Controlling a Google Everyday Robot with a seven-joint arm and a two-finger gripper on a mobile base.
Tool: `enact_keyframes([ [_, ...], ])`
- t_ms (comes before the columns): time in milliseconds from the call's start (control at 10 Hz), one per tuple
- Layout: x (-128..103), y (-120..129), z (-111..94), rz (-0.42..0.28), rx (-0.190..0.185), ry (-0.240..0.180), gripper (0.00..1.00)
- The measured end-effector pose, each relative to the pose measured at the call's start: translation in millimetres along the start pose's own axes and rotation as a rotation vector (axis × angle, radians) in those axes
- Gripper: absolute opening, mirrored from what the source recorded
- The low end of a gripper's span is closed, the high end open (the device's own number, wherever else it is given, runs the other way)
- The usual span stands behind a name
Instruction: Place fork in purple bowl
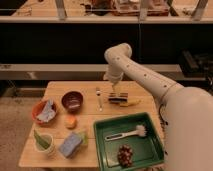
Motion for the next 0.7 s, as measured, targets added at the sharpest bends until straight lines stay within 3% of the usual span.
enact_keyframes([
  [300, -16.7, 18.6, -5.8, -0.34, 0.007, -0.041, 0.79],
  [400, -22.1, 21.2, -7.0, -0.418, 0.01, -0.046, 0.79],
  [600, -27.4, 25.7, -8.1, -0.508, 0.012, -0.051, 0.79],
  [700, -26.2, 24.8, -8.4, -0.51, 0.015, -0.046, 0.79],
])
